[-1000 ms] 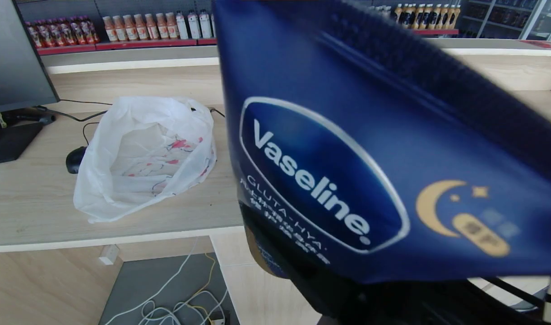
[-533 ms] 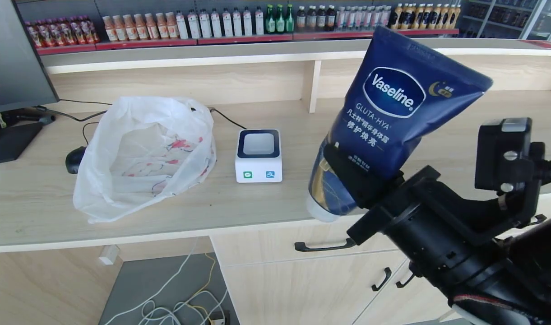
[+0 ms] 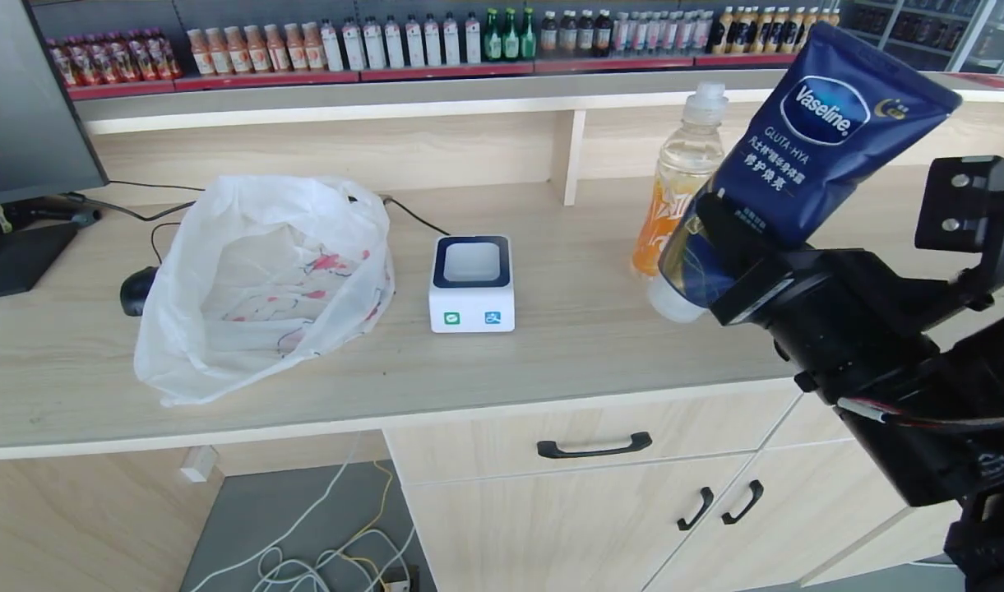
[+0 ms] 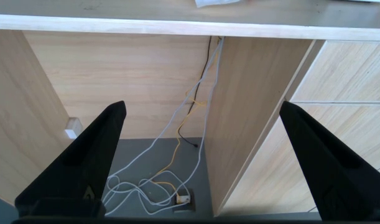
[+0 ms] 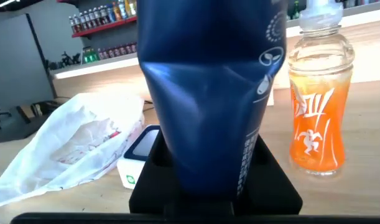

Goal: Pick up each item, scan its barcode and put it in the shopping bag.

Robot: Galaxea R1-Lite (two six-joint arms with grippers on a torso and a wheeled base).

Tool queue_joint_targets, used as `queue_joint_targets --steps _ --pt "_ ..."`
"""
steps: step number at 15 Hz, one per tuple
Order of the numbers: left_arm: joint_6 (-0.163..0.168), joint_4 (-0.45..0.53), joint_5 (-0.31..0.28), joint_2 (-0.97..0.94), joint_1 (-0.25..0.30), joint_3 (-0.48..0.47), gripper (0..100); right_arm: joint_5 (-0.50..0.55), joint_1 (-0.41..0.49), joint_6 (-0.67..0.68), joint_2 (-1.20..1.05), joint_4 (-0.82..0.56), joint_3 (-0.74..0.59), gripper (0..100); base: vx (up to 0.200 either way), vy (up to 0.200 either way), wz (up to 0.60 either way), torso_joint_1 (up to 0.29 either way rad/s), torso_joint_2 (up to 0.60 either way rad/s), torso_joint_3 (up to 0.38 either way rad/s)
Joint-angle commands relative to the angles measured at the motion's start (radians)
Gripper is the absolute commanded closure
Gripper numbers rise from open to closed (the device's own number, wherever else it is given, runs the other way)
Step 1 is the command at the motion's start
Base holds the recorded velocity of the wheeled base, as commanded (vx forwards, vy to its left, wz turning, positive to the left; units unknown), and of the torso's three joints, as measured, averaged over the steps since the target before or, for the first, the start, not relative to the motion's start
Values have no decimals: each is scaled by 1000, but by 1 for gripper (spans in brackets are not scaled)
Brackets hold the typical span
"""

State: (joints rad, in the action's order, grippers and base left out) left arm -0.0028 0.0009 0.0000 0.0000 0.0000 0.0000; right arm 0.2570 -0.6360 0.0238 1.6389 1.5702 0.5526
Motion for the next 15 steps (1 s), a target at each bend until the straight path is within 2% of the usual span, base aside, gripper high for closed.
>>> queue_joint_targets --steps 1,4,13,15 --pt "0 1 0 0 0 0 0 -1 81 1 -8 1 3 100 0 0 0 0 0 0" --pt "-2 -1 0 0 0 0 0 -2 78 -1 -8 1 -22 100 0 0 0 0 0 0" --pt "-2 -1 0 0 0 0 0 -2 79 -7 -28 1 -40 100 0 200 0 2 2 3" --pt "0 -1 0 0 0 0 0 -2 79 -12 -22 1 -37 100 0 0 0 0 0 0"
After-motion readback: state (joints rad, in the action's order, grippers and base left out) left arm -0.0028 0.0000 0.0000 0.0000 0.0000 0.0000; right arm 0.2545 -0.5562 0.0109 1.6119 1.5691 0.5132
